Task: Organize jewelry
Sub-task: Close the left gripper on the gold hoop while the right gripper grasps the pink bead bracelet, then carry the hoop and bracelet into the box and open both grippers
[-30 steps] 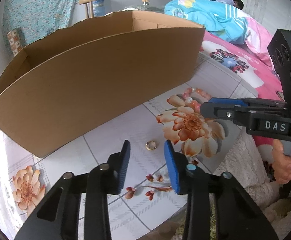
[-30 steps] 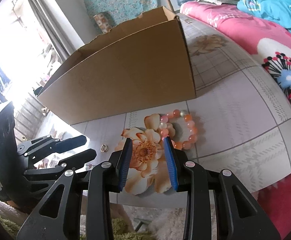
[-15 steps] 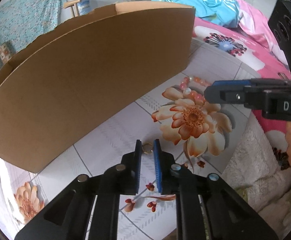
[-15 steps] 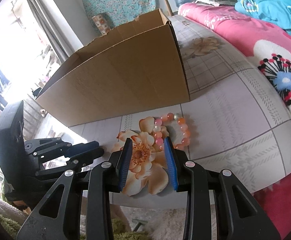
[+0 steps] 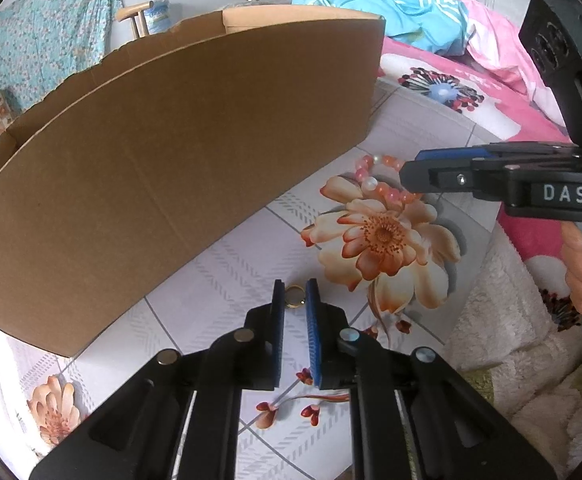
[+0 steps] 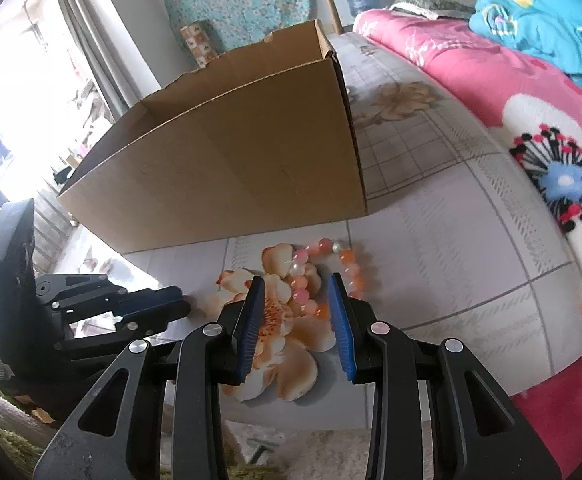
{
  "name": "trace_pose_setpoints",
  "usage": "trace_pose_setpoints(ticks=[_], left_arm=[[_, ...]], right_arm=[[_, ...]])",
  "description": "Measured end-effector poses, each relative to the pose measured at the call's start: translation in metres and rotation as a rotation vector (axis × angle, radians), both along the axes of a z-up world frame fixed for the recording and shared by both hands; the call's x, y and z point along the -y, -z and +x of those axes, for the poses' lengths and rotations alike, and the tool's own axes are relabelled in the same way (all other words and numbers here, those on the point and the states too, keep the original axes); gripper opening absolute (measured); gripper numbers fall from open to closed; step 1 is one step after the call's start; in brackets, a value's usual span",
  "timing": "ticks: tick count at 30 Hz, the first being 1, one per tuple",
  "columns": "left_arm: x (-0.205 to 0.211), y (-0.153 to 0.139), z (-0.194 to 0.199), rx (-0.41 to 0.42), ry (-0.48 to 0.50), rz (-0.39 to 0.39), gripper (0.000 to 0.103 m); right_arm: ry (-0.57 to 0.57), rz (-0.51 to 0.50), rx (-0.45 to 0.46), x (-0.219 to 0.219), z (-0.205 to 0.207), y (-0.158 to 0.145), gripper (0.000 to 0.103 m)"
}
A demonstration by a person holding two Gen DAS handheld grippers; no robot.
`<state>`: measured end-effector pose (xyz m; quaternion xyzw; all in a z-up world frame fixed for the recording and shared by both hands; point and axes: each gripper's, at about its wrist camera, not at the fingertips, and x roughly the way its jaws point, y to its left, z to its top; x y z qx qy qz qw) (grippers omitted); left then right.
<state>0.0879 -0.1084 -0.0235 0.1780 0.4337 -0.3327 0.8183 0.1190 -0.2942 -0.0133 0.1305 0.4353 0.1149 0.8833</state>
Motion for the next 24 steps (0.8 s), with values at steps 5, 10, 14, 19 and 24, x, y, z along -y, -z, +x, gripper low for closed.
trace_pose_setpoints(ticks=[5, 10, 14, 19, 24], left_arm=[[-0.007, -0.008, -0.001, 0.006, -0.006, -0.027, 0.010], [-0.014, -0.020, -0.005, 0.029, -0.014, -0.048, 0.010], [-0.019, -0.031, -0.007, 0.045, -0.017, -0.064, 0.010], [-0.023, -0.047, -0.012, 0.070, -0.021, -0.097, 0.010], [-0.030, -0.071, -0.011, 0.106, -0.026, -0.142, 0.010]], right_arm=[[0.017, -0.064, 0.017, 0.001, 0.005, -0.004, 0.032], [0.028, -0.156, -0.023, 0.001, 0.020, 0.005, 0.029], [-0.010, -0.235, -0.039, -0.007, 0.028, 0.015, 0.027], [-0.067, -0.336, -0.025, -0.021, 0.034, 0.015, 0.008], [-0.048, -0.348, -0.018, -0.023, 0.031, 0.007, 0.007]])
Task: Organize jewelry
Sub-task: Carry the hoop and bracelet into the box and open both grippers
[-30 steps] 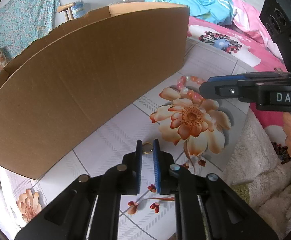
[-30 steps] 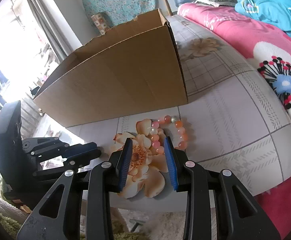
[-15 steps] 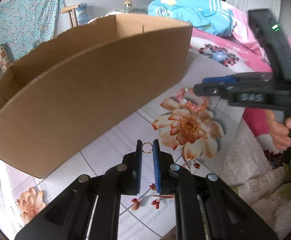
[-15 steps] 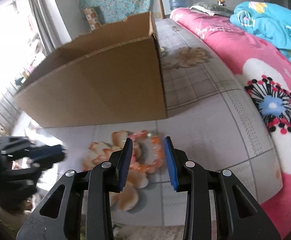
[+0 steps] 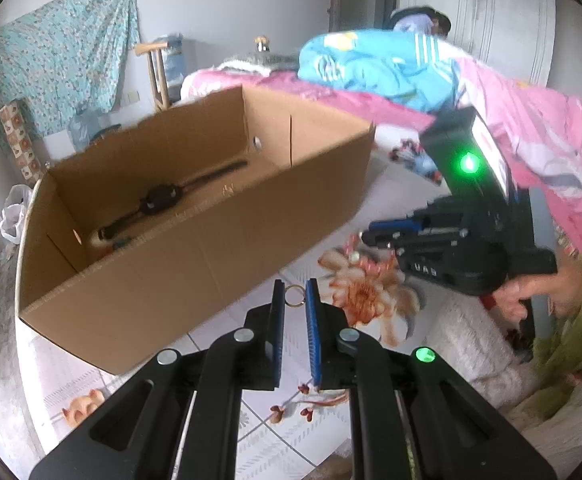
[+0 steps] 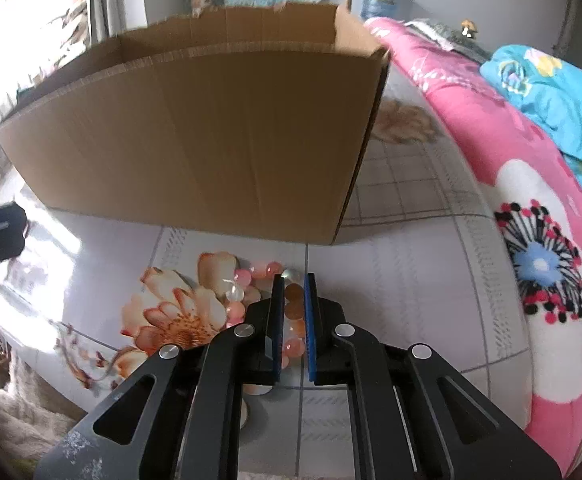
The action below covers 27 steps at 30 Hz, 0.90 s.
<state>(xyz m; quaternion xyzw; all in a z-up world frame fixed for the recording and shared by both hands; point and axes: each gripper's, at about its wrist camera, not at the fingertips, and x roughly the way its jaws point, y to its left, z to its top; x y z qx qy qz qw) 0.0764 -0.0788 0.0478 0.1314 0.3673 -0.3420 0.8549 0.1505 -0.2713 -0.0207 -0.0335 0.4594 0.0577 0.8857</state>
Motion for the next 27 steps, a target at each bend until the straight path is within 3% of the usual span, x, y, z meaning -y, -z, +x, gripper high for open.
trace_pose_setpoints(ticks=[7, 11, 14, 17, 20, 27], left_arm=[[-0.010, -0.040, 0.010, 0.051, 0.002, -0.055, 0.010], [-0.015, -0.063, 0.030, 0.074, -0.008, -0.079, 0.010], [-0.015, -0.073, 0.056, 0.047, -0.010, -0.079, 0.010], [-0.011, -0.071, 0.090, -0.038, 0.002, -0.066, 0.010], [0.000, -0.054, 0.137, -0.196, 0.024, -0.036, 0.010], [0.022, 0.016, 0.219, -0.524, -0.002, 0.042, 0.010]], right_arm=[[0.018, 0.029, 0.099, 0.006, -0.016, -0.048, 0.007], [0.018, -0.003, 0.194, 0.011, -0.017, -0.093, 0.007], [0.004, 0.017, 0.267, 0.018, -0.012, -0.127, 0.007], [-0.045, 0.074, 0.296, 0.025, 0.010, -0.147, 0.007], [-0.131, 0.124, 0.263, 0.018, 0.041, -0.153, 0.007], [-0.312, 0.157, 0.004, -0.014, 0.134, -0.115, 0.007]])
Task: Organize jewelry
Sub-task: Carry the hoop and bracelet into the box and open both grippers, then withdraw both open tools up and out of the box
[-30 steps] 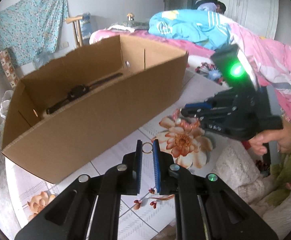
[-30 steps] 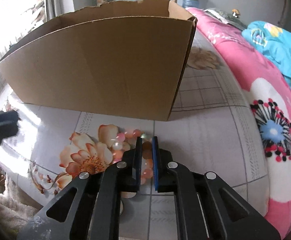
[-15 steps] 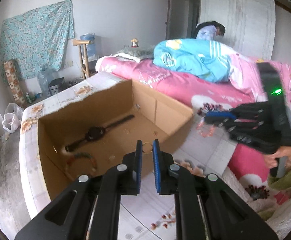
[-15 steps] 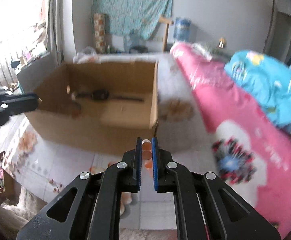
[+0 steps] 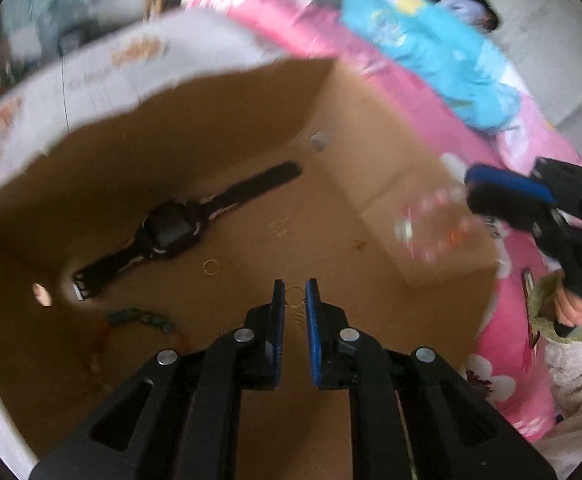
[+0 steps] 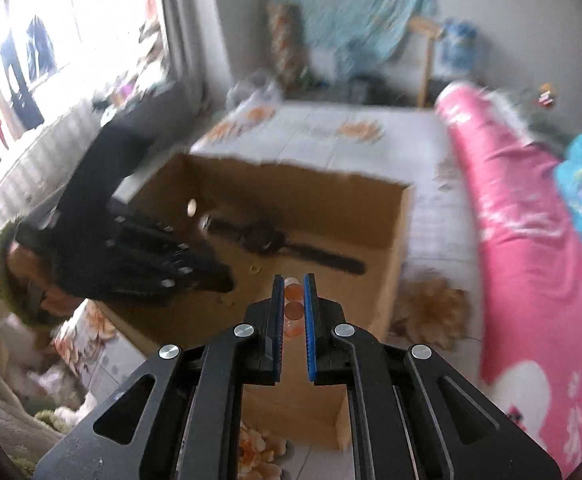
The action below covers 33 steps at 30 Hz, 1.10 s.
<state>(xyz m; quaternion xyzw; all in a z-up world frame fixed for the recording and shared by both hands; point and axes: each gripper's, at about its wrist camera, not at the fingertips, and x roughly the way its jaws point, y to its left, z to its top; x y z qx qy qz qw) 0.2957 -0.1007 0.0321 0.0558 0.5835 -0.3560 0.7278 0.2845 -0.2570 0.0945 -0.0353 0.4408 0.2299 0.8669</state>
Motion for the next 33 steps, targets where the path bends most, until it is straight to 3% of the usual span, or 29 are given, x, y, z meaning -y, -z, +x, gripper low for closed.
trace_pose_setpoints(ticks=[2, 12, 15, 20, 29, 33], left_arm=[[0.002, 0.019, 0.017, -0.150, -0.024, -0.008, 0.010], [0.005, 0.042, 0.039, -0.271, -0.091, 0.049, 0.011], [0.004, 0.045, 0.040, -0.298, -0.101, 0.053, 0.027], [-0.006, 0.032, 0.038, -0.258, -0.148, 0.025, 0.040], [-0.050, -0.038, 0.009, -0.040, -0.229, -0.091, 0.051], [-0.082, -0.063, -0.012, 0.053, -0.287, -0.142, 0.055]], right_arm=[[-0.038, -0.019, -0.069, -0.010, 0.016, 0.014, 0.007], [-0.118, -0.053, -0.210, -0.027, 0.036, 0.036, 0.007], [-0.122, -0.054, -0.245, -0.028, 0.042, 0.038, 0.007], [-0.122, -0.047, -0.281, -0.031, 0.047, 0.041, 0.007], [-0.103, -0.145, -0.284, -0.033, 0.045, 0.047, 0.011], [-0.069, -0.118, -0.255, -0.021, 0.035, 0.034, 0.011]])
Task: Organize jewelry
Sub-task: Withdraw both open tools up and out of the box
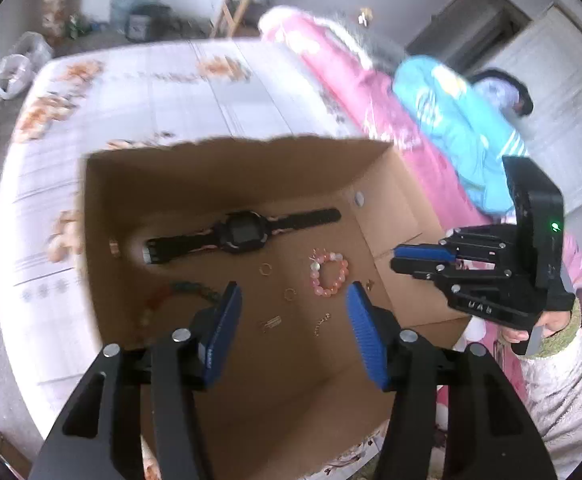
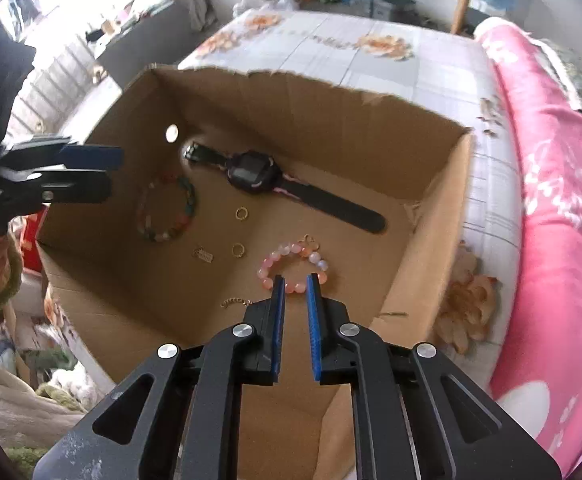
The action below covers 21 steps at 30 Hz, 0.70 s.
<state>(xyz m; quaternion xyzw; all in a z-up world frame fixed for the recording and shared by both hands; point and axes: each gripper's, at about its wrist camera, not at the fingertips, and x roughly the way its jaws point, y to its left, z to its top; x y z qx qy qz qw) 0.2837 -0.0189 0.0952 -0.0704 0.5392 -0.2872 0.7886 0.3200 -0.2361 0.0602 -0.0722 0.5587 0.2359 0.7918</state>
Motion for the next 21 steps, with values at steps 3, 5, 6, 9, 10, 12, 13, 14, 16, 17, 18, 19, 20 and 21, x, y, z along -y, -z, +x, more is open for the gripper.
trace_pose_setpoints(ticks=[3, 5, 6, 9, 10, 12, 13, 14, 16, 17, 18, 19, 20, 21], left_arm=[[-0.025, -0.017, -0.019, 0.083, -0.072, -0.020, 0.061], [-0.041, -0.024, -0.032, 0.124, -0.125, -0.030, 0.073], [-0.053, -0.027, -0.039, 0.144, -0.164, -0.038, 0.076], [-0.074, -0.020, -0.056, 0.163, -0.263, -0.046, 0.083], [-0.078, -0.013, -0.059, 0.149, -0.282, -0.048, 0.084], [-0.079, 0.005, -0.060, 0.093, -0.298, -0.051, 0.084], [-0.080, 0.012, -0.062, 0.071, -0.299, -0.057, 0.084], [-0.077, 0.018, -0.061, 0.058, -0.297, -0.064, 0.084], [-0.071, 0.030, -0.062, 0.027, -0.281, -0.086, 0.085], [-0.069, 0.034, -0.063, 0.032, -0.288, -0.073, 0.085], [-0.066, 0.036, -0.064, 0.035, -0.292, -0.063, 0.085], [-0.065, 0.036, -0.066, 0.045, -0.300, -0.060, 0.085], [-0.064, 0.036, -0.068, 0.050, -0.304, -0.060, 0.085], [-0.063, 0.035, -0.070, 0.046, -0.312, -0.061, 0.085]], right_arm=[[0.058, 0.045, 0.055, 0.016, -0.012, -0.016, 0.016], [0.132, 0.090, 0.137, 0.034, -0.028, -0.032, 0.029], [0.167, 0.102, 0.167, 0.041, -0.034, -0.038, 0.037], [0.318, 0.123, 0.255, 0.068, -0.054, -0.045, 0.050], [0.350, 0.136, 0.256, 0.074, -0.058, -0.042, 0.051], [0.406, 0.175, 0.214, 0.085, -0.061, -0.029, 0.051], [0.433, 0.196, 0.176, 0.088, -0.061, -0.018, 0.051], [0.436, 0.216, 0.156, 0.090, -0.061, -0.014, 0.051], [0.422, 0.271, 0.108, 0.085, -0.060, 0.001, 0.051], [0.416, 0.296, 0.087, 0.082, -0.059, 0.005, 0.051], [0.407, 0.325, 0.067, 0.080, -0.060, 0.007, 0.046], [0.404, 0.348, 0.051, 0.077, -0.061, 0.010, 0.046], [0.411, 0.331, 0.068, 0.071, -0.063, 0.011, 0.045], [0.412, 0.321, 0.077, 0.068, -0.065, 0.012, 0.045]])
